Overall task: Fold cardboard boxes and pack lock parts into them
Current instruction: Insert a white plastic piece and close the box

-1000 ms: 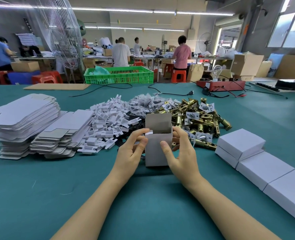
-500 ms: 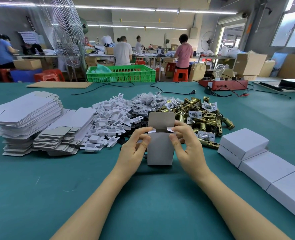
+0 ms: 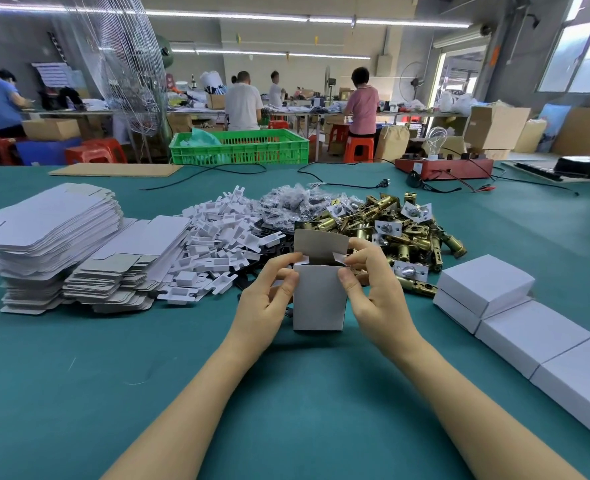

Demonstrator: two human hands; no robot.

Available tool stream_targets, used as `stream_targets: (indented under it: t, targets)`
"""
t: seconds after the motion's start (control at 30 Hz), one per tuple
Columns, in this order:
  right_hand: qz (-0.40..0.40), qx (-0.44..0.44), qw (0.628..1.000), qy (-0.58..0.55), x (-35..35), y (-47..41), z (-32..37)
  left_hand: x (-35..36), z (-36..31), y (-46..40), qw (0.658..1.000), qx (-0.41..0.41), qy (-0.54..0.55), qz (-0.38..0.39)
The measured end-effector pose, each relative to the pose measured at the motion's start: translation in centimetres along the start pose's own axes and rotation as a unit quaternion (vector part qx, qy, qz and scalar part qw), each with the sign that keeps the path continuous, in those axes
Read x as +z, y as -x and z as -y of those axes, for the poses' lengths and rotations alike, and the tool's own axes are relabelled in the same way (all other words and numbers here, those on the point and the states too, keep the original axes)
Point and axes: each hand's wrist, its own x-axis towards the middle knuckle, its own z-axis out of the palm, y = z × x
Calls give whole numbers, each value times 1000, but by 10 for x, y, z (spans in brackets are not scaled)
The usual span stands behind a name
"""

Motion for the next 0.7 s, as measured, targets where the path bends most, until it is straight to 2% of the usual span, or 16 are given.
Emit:
stream_targets:
  t: [0.2, 0.53, 0.7]
  targets:
    - [-17, 1, 1000, -26, 1, 0, 5, 1, -4, 1, 1000, -3, 8, -3]
    - [-12, 65, 994, -85, 1, -8, 23, 2, -6, 0, 999, -14, 29, -6]
    - [9, 94, 992, -86, 0, -8, 25, 5, -14, 0, 996, -14, 81, -28]
